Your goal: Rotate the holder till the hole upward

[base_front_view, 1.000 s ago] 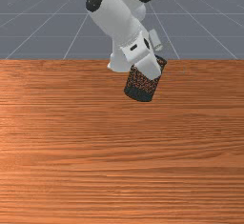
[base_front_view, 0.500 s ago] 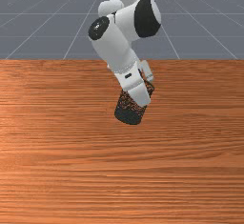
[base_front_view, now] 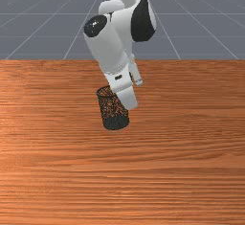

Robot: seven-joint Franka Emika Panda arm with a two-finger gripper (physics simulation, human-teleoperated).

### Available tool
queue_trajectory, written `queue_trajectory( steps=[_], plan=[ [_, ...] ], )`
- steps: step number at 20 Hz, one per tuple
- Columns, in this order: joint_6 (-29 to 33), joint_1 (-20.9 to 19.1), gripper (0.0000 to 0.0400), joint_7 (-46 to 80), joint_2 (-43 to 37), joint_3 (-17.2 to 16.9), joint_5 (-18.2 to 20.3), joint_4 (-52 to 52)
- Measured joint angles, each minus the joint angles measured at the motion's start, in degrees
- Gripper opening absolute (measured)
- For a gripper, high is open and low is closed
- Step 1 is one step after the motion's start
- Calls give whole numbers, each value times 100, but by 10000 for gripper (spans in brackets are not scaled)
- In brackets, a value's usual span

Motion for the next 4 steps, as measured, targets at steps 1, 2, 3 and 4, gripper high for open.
queue_trajectory(
  steps=[1,2,3,4],
  plan=[
    [2,-11,389,2,-2,-8,5,-3],
    [80,63,393,238,-45,-74,-147,-51],
    [78,103,396,341,-72,-106,-254,-53],
    [69,135,398,421,-98,-129,-337,-50]
  ],
)
